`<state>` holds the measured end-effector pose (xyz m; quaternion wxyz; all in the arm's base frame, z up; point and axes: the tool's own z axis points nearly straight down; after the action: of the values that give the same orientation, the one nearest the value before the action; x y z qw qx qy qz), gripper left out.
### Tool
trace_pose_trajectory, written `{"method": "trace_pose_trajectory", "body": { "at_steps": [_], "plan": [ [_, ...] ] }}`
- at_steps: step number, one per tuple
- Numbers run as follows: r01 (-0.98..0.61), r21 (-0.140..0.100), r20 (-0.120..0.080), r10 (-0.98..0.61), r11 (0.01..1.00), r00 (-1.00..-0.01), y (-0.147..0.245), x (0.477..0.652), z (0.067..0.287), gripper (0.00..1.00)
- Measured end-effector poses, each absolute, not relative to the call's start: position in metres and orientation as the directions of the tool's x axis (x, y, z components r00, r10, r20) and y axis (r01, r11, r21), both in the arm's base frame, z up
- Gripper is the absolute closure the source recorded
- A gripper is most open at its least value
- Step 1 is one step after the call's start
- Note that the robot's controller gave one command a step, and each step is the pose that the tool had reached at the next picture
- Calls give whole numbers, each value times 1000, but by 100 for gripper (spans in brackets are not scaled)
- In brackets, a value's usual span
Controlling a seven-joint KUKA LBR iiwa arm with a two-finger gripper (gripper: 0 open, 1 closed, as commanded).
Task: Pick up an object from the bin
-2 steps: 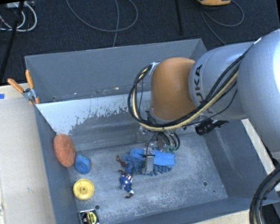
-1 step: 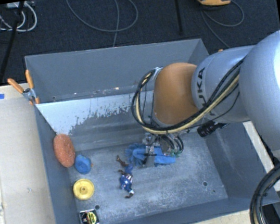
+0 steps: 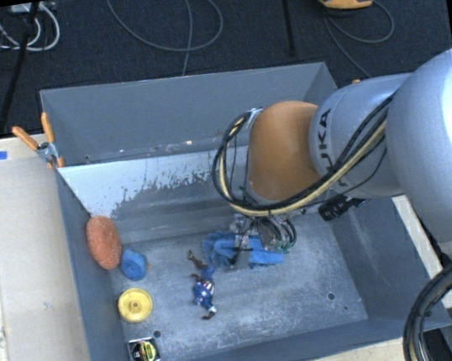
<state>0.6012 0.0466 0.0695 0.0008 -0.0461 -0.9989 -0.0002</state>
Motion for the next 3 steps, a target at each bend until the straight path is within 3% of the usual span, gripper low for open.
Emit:
{"method": "trace_pose_trajectory", "body": {
  "at_steps": [2, 3],
  "plan": [
    [93, 0, 6, 93, 996, -996, 46, 600, 77, 100],
    [94, 0, 5, 94, 996, -996, 46, 600, 92, 100]
  ]
}}
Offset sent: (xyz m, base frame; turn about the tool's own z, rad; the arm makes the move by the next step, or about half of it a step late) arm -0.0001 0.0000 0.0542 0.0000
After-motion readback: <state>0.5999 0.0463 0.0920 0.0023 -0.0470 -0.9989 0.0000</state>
